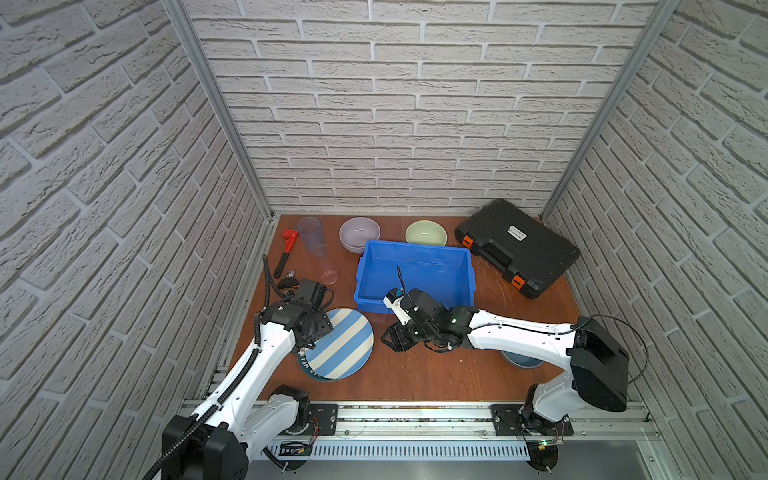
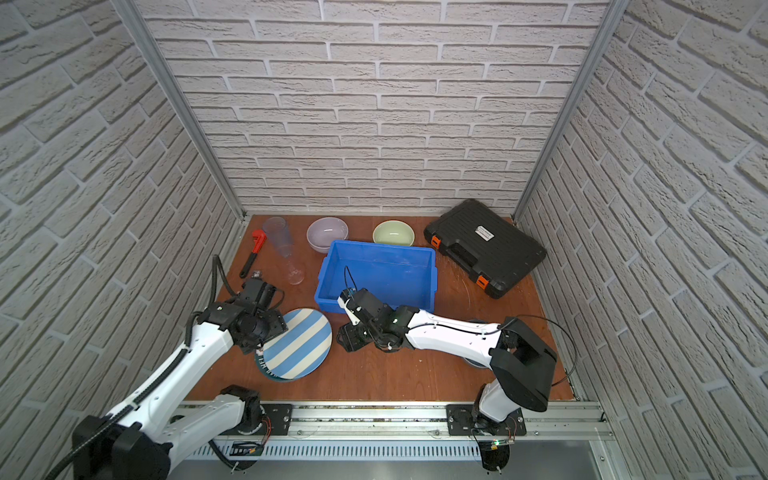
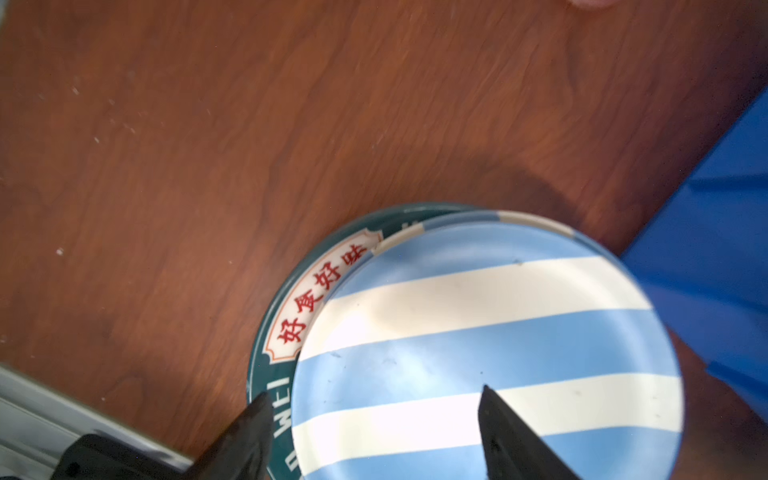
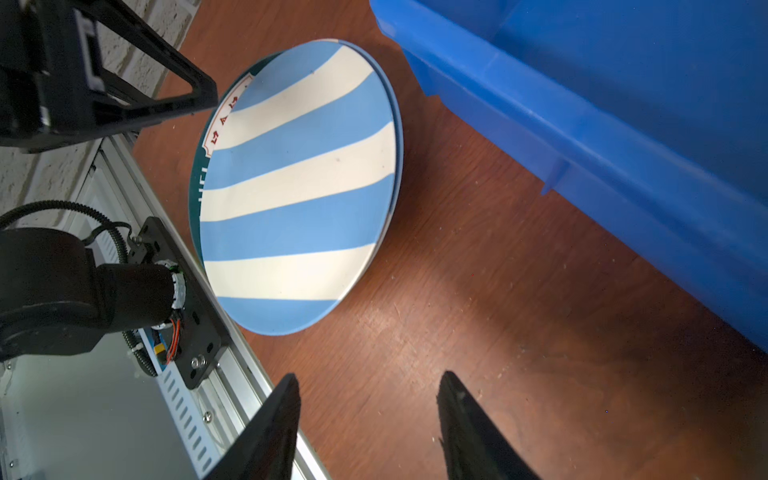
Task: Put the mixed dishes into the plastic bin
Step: 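Pin the plate stack with the left gripper while the right gripper reaches its edge, then pinch the top striped plate's edge with the right gripper and tilt it up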
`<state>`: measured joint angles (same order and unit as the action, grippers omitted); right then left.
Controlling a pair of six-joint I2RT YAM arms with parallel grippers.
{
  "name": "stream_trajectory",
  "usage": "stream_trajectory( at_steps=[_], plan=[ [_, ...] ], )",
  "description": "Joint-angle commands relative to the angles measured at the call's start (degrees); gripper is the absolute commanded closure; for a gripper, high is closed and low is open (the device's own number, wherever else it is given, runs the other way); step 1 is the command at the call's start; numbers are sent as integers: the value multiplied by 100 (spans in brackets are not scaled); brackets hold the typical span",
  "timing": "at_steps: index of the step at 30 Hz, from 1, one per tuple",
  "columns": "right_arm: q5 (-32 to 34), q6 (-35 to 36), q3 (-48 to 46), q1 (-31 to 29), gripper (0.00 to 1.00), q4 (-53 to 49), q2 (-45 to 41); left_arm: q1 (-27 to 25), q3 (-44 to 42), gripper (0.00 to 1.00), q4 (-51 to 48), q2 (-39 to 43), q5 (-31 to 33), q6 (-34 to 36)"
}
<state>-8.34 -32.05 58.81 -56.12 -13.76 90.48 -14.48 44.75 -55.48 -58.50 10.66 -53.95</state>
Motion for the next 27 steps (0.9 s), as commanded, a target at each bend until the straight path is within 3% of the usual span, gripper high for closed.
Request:
stream_trajectory(
  at_steps=[1, 6, 9, 27],
  plan=[
    [91, -198, 202, -59, 47, 465, 213, 180, 50, 24, -318, -223, 273, 328],
    [65, -266, 392, -75, 49, 565, 593, 312, -305, 44, 196, -201, -221, 377],
    [-1, -258, 527, -92, 44, 594, 796, 337, -478, 54, 322, -153, -397, 352],
    [-231, -376, 981, -131, 58, 675, 1381, 289, -1132, 58, 885, -284, -619, 138]
  ],
)
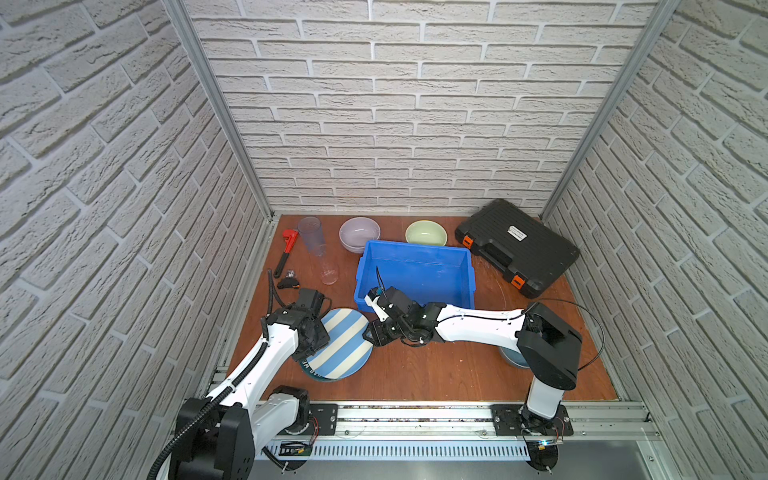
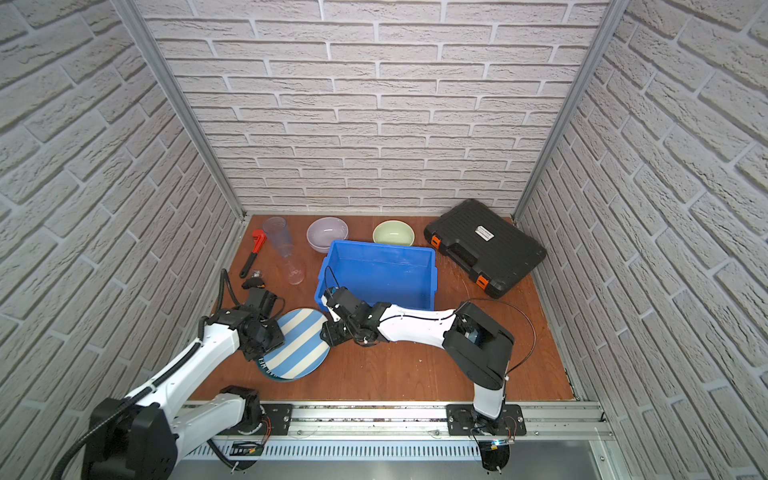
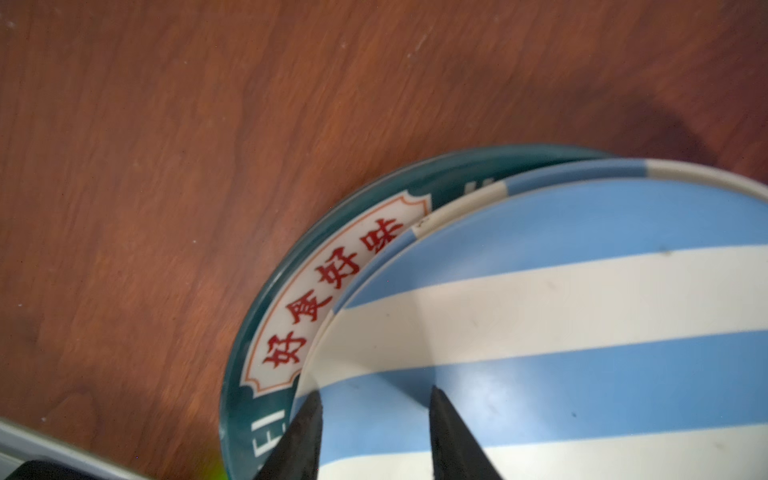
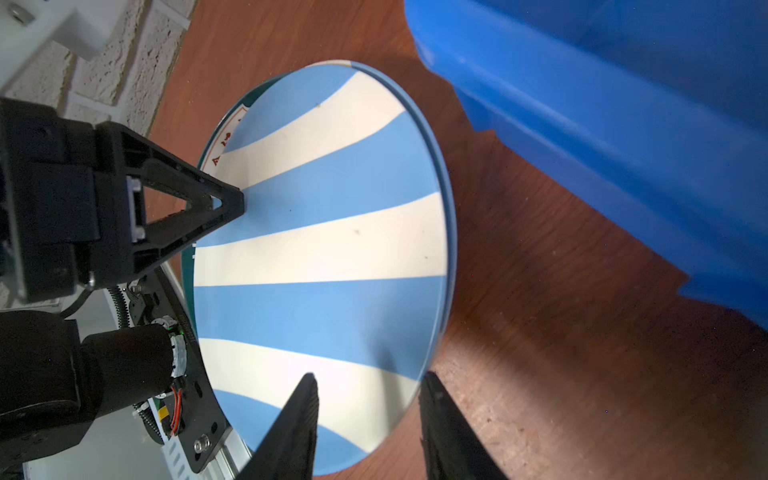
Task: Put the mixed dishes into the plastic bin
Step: 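Pinch the top striped plate's edge with the right gripper and tilt it up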
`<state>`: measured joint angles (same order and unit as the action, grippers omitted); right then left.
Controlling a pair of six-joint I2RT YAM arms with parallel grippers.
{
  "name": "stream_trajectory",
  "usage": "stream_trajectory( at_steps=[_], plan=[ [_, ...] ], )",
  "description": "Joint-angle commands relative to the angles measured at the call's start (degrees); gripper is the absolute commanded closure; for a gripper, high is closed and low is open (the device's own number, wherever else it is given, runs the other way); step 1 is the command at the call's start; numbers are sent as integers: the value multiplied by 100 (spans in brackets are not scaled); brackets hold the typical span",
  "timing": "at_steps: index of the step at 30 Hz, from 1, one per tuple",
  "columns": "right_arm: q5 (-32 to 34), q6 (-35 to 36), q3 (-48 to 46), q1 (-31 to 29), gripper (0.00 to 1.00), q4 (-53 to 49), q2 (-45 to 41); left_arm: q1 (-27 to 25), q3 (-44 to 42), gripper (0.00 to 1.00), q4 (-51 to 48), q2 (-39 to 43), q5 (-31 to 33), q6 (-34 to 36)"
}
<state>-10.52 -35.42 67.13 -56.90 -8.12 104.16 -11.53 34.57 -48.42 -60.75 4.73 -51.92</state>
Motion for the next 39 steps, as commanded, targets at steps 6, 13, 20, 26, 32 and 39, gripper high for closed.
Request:
stream_trajectory(
  at_steps=[6, 13, 20, 26, 32, 39],
  plan=[
    [392, 41, 214, -70, 56, -274, 52, -15, -238, 60, 303, -67, -60, -91],
    [186, 10, 274, -92, 60, -57, 77, -24, -247, 62, 316, -42, -43, -88],
    [99, -48, 283, -104, 66, 39, -25, -24, -271, 63, 353, -55, -61, -79],
    [86, -70, 239, -106, 67, 9, -125, -34, -293, 63, 364, -59, -60, -78],
    [173, -87, 255, -104, 67, -122, -218, -33, -310, 64, 376, -60, -61, -90],
    [191, -114, 239, -106, 67, -182, -295, -35, -308, 64, 366, -77, -58, -90]
  ],
)
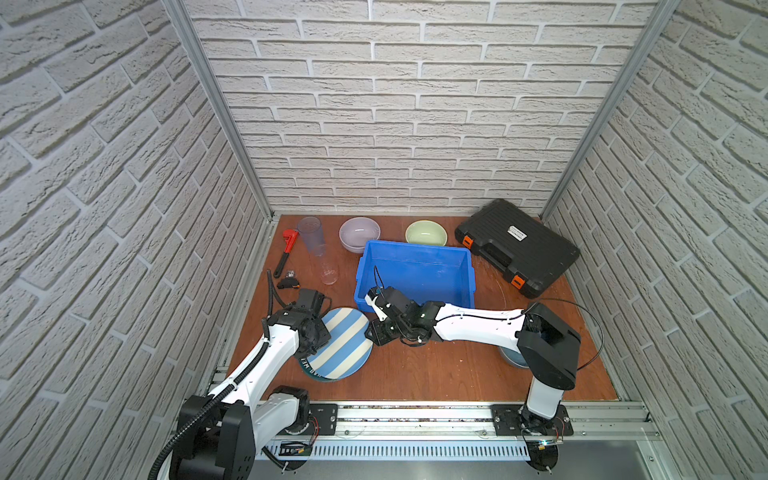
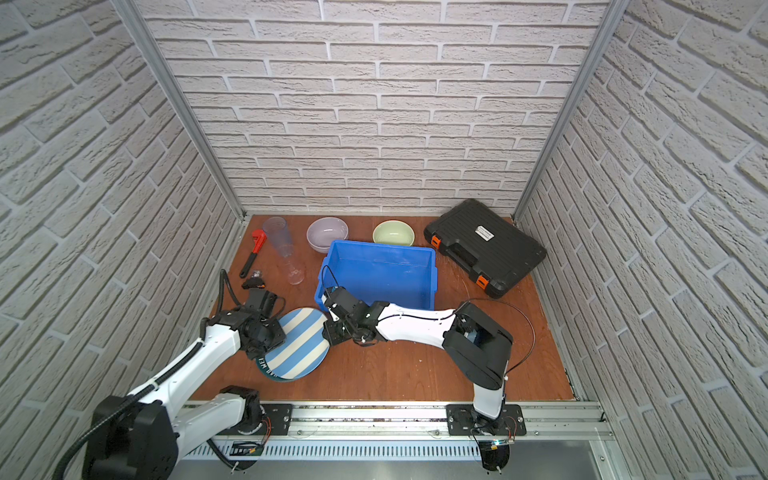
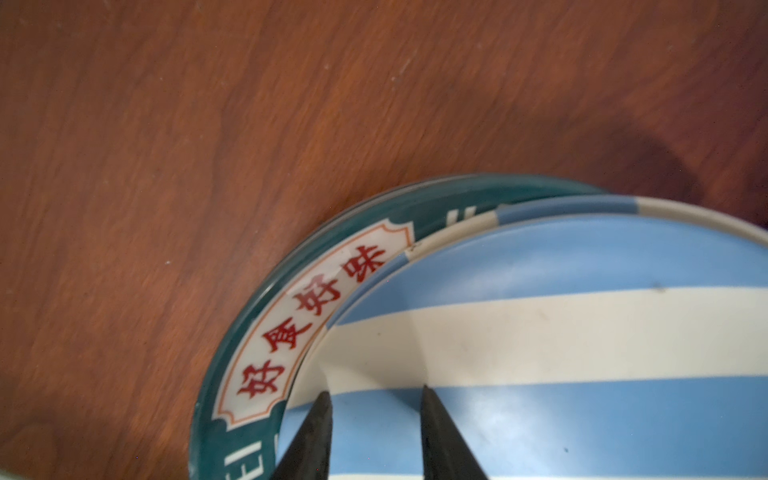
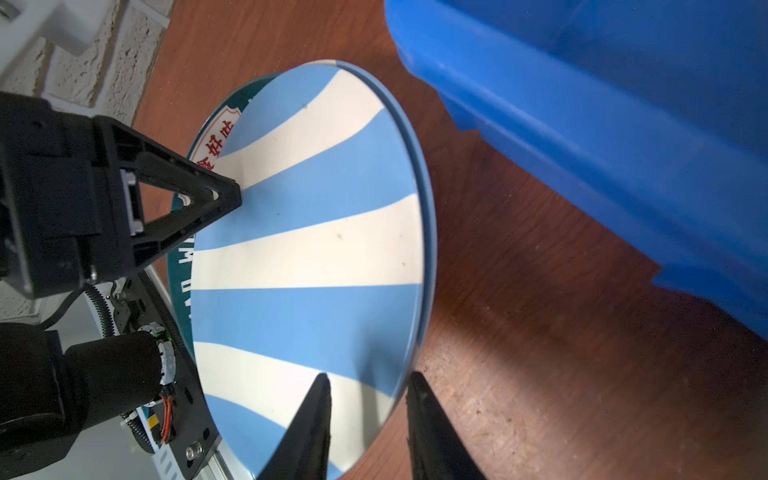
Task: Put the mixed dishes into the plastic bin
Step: 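Pinch the top striped plate's edge with the right gripper and tilt it up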
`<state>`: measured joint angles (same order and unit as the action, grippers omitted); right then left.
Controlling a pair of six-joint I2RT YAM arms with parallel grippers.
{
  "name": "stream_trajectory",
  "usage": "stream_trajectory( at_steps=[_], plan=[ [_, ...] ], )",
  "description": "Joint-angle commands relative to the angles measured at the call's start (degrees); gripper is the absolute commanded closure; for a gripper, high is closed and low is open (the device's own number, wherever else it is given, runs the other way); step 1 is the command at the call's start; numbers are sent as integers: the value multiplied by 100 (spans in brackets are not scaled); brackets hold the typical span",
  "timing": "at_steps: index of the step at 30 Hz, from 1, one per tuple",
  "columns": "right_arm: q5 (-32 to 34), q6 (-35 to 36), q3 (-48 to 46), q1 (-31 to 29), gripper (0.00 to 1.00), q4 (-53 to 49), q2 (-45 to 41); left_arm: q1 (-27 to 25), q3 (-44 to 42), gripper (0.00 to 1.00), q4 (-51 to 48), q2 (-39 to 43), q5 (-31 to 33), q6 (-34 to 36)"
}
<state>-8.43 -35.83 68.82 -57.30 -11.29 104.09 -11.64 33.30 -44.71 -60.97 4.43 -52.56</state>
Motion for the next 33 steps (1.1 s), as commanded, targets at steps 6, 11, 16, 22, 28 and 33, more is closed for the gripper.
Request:
stream_trajectory(
  at_steps=[6, 11, 16, 22, 28, 33],
  plan=[
    [-102, -169, 53, -67, 67, 241, -250, -31, -183, 65, -3, -62, -22, -27],
    [-89, -243, 11, -63, 67, 254, -173, -31, -175, 65, -9, -73, -19, -14],
    [-46, -276, 2, -70, 67, 234, -158, -31, -175, 65, -12, -72, -12, -13],
    [131, -291, 62, -59, 67, 66, -93, -31, -175, 65, -14, -73, -13, -15],
    [103, -328, 53, -58, 68, 125, -76, -26, -166, 65, -5, -97, -13, -3],
    [5, -404, 70, -53, 68, 185, 8, -27, -166, 66, -3, -99, -14, -5]
  ],
)
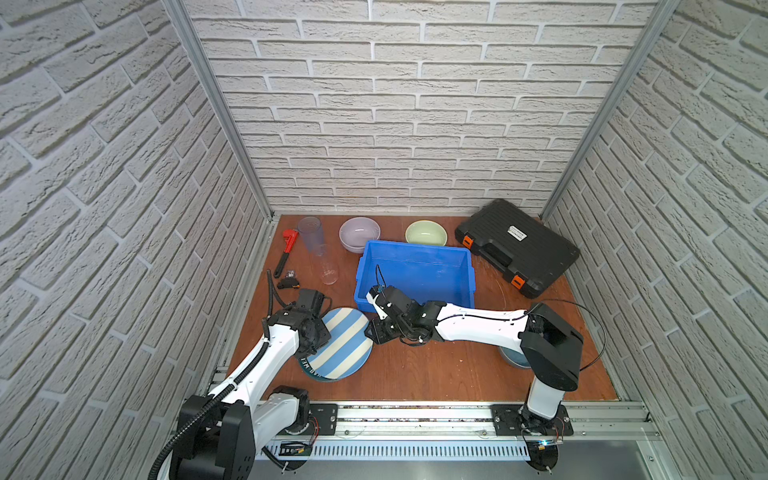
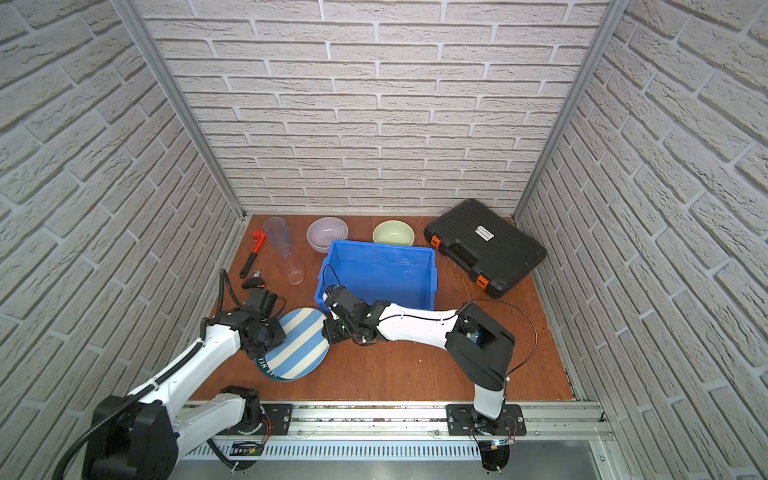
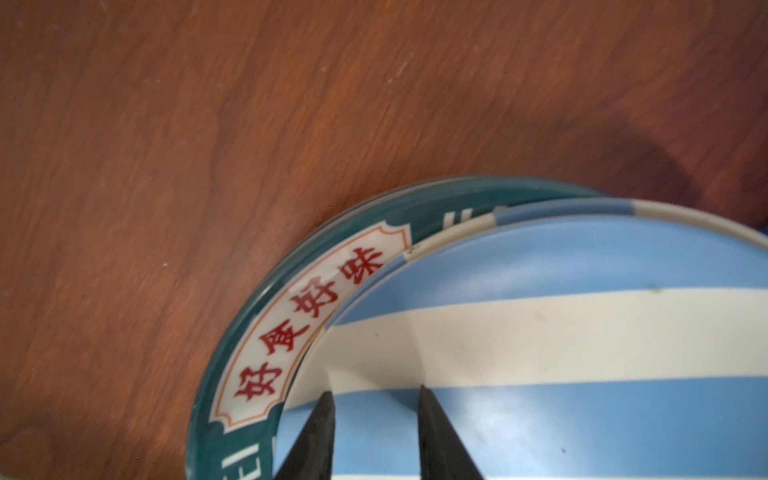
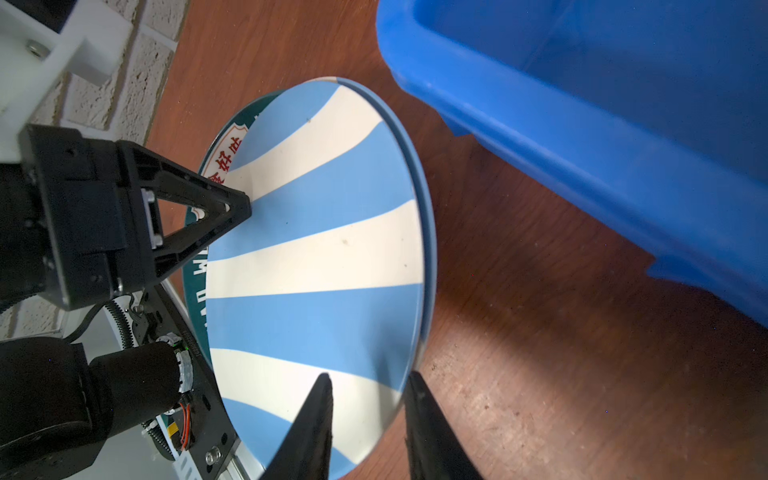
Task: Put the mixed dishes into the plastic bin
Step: 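Pinch the top striped plate's edge with the right gripper and tilt it up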
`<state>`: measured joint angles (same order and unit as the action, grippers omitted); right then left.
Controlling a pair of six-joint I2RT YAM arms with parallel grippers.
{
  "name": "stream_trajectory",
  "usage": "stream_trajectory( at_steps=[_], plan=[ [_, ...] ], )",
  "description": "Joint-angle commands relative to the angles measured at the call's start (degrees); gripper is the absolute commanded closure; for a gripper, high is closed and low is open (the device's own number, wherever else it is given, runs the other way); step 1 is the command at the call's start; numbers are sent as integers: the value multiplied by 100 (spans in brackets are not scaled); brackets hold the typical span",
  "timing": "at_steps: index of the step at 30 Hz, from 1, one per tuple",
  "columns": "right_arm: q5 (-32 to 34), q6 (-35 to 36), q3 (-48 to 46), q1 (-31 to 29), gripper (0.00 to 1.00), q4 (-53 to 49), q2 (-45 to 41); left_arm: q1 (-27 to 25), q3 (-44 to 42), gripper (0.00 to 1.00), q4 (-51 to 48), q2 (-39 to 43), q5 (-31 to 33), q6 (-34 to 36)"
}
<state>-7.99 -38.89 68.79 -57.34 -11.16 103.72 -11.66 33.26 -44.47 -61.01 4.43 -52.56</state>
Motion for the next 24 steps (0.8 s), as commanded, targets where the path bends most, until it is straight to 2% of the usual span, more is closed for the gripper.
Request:
stream_trajectory(
  at_steps=[1, 11, 17, 24],
  plan=[
    [-69, -112, 73, -49, 68, 199, 52, -25, -161, 66, -27, -87, -16, -8],
    [-511, -304, -122, -29, 71, 850, 65, -37, -196, 67, 52, -108, -62, 20],
    [-1021, -902, -513, 148, 71, 1773, 184, -43, -306, 69, 201, -172, -162, 26],
    [-978, -822, -304, 166, 66, 1282, 306, -46, -397, 69, 332, -253, -215, 26]
  ],
)
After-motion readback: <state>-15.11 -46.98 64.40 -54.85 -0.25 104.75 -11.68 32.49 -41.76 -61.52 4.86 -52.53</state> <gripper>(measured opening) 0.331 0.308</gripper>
